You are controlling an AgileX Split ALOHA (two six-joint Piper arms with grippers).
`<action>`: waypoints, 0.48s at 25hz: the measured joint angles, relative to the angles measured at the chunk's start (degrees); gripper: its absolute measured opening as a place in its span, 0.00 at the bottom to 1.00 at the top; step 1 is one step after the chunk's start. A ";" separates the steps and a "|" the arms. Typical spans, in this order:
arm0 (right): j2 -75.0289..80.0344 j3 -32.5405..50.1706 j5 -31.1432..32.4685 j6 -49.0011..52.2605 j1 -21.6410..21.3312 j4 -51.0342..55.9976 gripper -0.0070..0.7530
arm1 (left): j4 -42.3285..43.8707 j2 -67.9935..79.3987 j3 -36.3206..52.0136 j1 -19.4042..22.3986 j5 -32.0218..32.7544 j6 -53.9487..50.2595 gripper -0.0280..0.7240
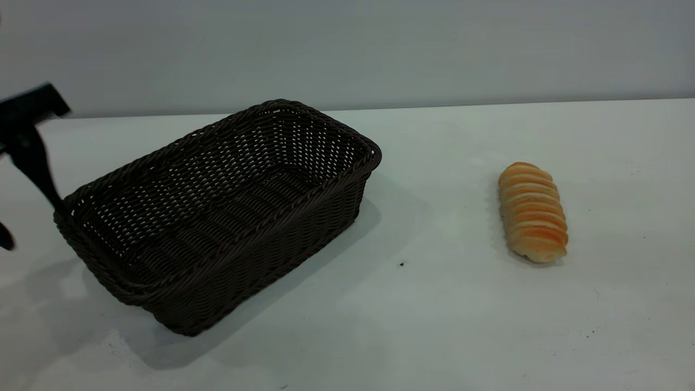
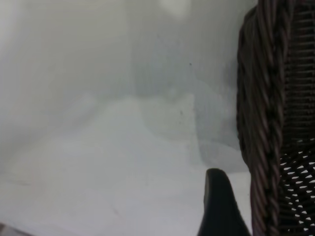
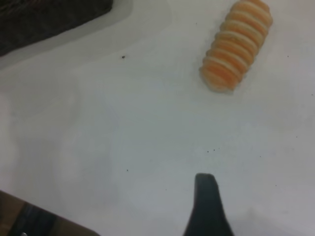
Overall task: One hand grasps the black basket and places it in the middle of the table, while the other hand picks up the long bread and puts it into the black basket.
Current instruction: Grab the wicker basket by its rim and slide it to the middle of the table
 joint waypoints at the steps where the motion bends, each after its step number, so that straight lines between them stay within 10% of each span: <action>1: 0.00 0.00 0.03 0.00 0.00 0.00 0.72 | -0.40 0.85 0.00 -0.62 -0.72 0.05 0.73; 12: 0.00 0.00 0.22 0.00 0.00 -0.05 0.72 | 0.12 5.34 -0.11 -3.74 -4.94 -0.20 0.73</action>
